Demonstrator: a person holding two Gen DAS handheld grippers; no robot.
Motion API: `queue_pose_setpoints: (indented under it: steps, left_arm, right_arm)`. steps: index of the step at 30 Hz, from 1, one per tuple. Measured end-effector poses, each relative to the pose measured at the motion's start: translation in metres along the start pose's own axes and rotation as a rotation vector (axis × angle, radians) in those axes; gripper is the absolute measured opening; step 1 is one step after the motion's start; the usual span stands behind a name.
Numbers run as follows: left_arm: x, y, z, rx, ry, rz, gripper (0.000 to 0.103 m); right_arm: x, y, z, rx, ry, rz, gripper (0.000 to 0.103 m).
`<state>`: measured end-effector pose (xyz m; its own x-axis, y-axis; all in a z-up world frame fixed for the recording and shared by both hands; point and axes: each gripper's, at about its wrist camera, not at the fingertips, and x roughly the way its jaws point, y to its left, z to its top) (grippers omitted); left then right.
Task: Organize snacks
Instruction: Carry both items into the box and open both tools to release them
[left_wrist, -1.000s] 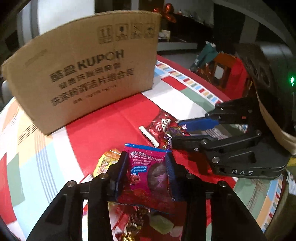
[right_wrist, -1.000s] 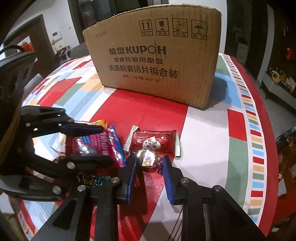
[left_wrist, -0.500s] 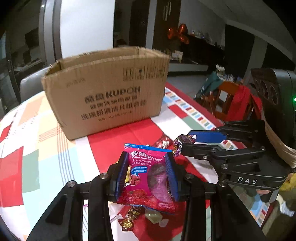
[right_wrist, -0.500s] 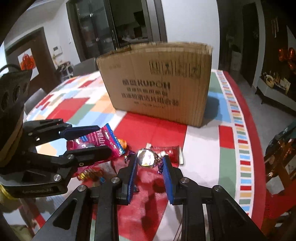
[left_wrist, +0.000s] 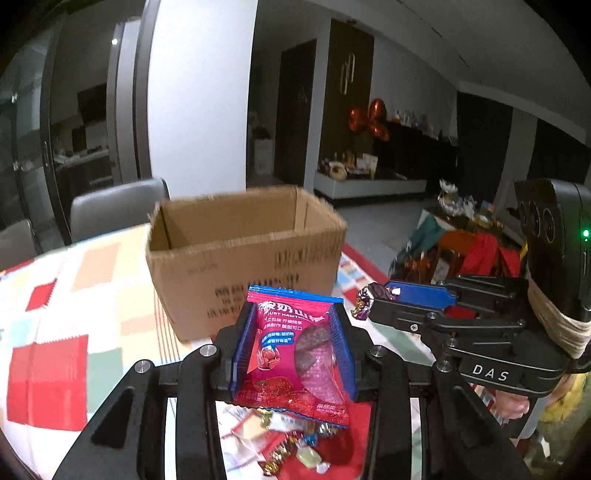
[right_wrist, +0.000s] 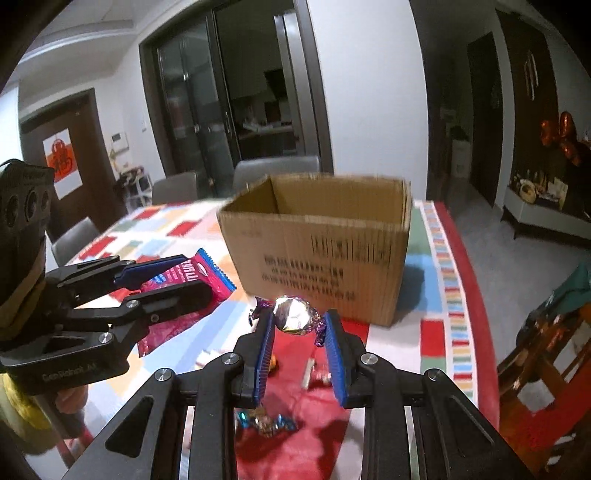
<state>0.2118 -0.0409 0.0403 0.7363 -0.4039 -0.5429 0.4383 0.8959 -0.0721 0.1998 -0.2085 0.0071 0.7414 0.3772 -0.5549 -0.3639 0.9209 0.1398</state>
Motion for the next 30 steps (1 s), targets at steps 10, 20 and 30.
queue_pose_setpoints:
  steps: [10,20,30]
  left_arm:
    - [-0.012,0.016,0.045,0.000,-0.098,0.051,0.039]
    - [0.014,0.039,0.085,-0.001,-0.117,0.101,0.039]
    - [0.065,0.063,0.100,-0.037,-0.048,0.105,0.039]
  right_arm:
    - [-0.010,0.002,0.047,0.001,-0.102,-0.007,0.028]
    - [0.013,-0.010,0.091,0.002,-0.123,-0.031,0.029]
    - [0.049,-0.020,0.113,-0.036,-0.090,-0.066,0.029]
